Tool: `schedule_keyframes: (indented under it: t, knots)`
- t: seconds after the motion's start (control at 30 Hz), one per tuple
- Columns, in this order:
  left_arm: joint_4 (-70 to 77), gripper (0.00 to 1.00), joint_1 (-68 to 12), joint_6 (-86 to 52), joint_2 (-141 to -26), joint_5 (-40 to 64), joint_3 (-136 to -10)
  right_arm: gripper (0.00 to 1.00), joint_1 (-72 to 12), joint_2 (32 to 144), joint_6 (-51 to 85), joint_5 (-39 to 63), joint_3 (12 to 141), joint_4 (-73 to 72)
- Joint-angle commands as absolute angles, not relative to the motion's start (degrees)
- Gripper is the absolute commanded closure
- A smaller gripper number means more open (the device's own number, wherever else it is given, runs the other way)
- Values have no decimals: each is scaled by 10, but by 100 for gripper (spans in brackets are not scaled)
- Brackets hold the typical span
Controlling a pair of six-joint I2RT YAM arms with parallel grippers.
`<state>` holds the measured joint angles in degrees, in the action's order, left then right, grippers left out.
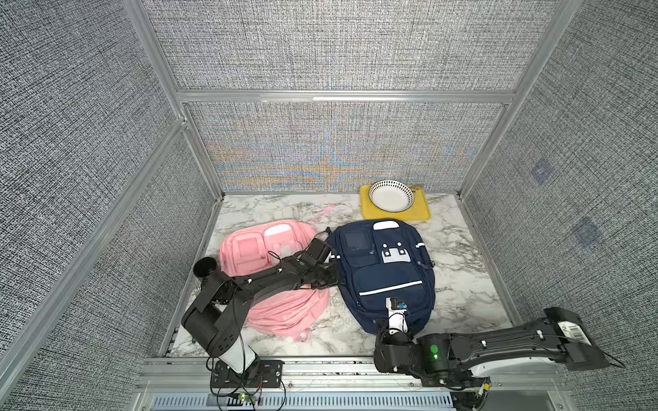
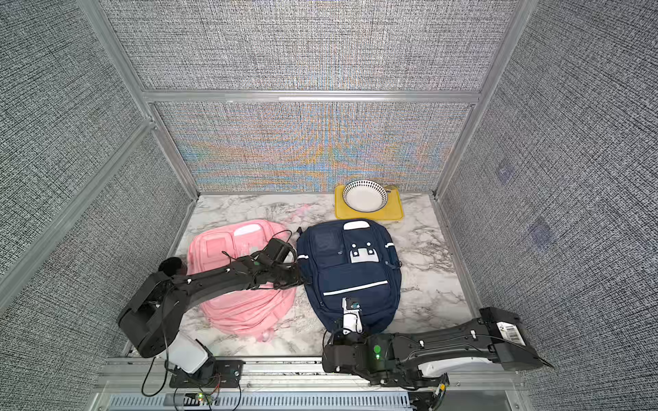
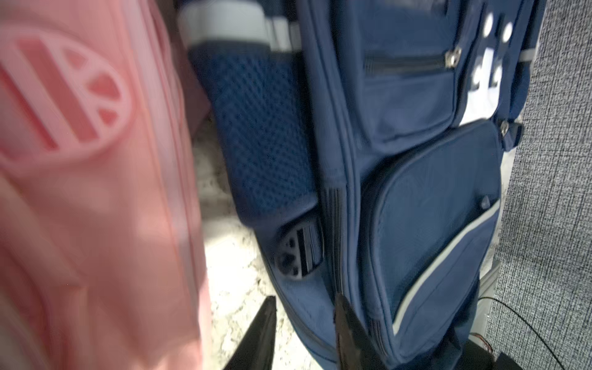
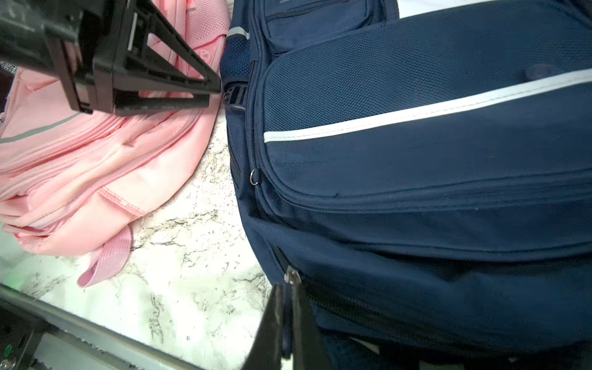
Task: Zip up the backpack
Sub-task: Zip the zipper on the backpack.
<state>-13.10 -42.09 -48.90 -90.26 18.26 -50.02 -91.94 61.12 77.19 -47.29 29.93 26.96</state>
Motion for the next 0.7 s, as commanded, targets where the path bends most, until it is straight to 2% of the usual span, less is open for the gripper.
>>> schedule_keyframes:
  t: [0.0, 0.07, 0.13, 0.3, 0.37, 0.67]
  knots:
    - [-132, 65, -437, -529, -879, 165, -473, 100, -922, 618, 768, -480, 299, 256]
    - [-121, 65, -456, -548, -865, 158, -456, 100, -922, 621, 768, -479, 298, 256]
    - [-113, 60, -474, -562, -862, 155, -451, 100, -922, 621, 764, -479, 297, 253]
    - [-64, 57, -507, -601, -885, 153, -443, 100, -922, 617, 761, -482, 294, 254]
    - [-38, 54, -516, -614, -901, 158, -446, 100, -922, 610, 762, -481, 290, 251]
    - [-9, 51, -543, -633, -936, 158, -468, 100, -921, 606, 760, -477, 284, 245]
